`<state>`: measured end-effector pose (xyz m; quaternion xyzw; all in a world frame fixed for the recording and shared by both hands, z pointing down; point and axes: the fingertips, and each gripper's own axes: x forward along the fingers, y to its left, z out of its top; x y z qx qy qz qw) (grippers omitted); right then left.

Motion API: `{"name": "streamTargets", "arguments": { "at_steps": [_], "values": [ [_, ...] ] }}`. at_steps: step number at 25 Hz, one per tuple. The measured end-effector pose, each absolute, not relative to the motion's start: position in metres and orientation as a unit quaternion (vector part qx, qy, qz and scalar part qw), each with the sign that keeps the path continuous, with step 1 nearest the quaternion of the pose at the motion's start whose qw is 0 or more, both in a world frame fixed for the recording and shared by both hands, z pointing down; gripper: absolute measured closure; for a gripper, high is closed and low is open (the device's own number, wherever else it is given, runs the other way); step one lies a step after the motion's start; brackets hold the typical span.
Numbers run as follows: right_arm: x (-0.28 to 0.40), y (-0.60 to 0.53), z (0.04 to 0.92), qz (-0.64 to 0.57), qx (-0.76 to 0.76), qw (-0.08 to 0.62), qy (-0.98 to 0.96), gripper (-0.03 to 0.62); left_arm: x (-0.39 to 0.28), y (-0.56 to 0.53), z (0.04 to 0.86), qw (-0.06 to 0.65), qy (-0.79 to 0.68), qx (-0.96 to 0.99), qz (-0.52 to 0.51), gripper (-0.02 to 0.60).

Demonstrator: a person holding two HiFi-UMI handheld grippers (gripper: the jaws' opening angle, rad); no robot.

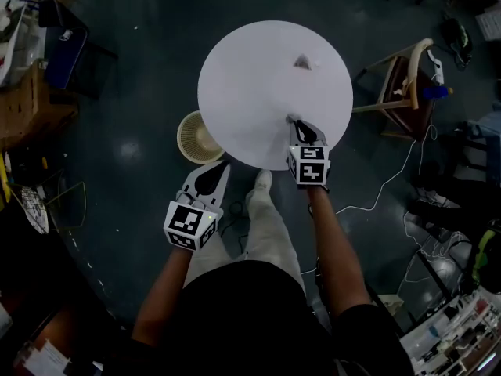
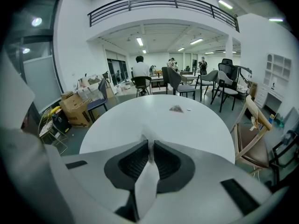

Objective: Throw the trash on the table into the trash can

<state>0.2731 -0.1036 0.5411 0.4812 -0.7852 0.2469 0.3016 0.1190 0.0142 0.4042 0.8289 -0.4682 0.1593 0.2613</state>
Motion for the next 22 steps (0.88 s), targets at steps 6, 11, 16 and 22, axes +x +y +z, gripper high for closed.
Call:
{"name": "streamTargets", "arguments": {
  "at_steps": [6,11,16,22],
  "values": [
    [0.234,-0.096,0.530,0.240,0.485,0.301,-0.785,0.543,0.082,0.028,0.406,0.257,-0.451,0.840,0.155,0.568],
    [0.180,-0.085,0.526,0.240,0.481,0.300,-0.788,0.543,0.034,0.044,0.413,0.261,-0.455,0.836,0.162,0.568],
    [0.108,-0.075,0.531,0.245,0.465,0.295,-0.798,0.545,-0.036,0.047,0.428,0.261,-0.481,0.820,0.167,0.568],
    [0.040,-0.059,0.540,0.239,0.434,0.309,-0.812,0.545,-0.087,0.055,0.445,0.279,-0.503,0.804,0.152,0.568]
  ]
}}
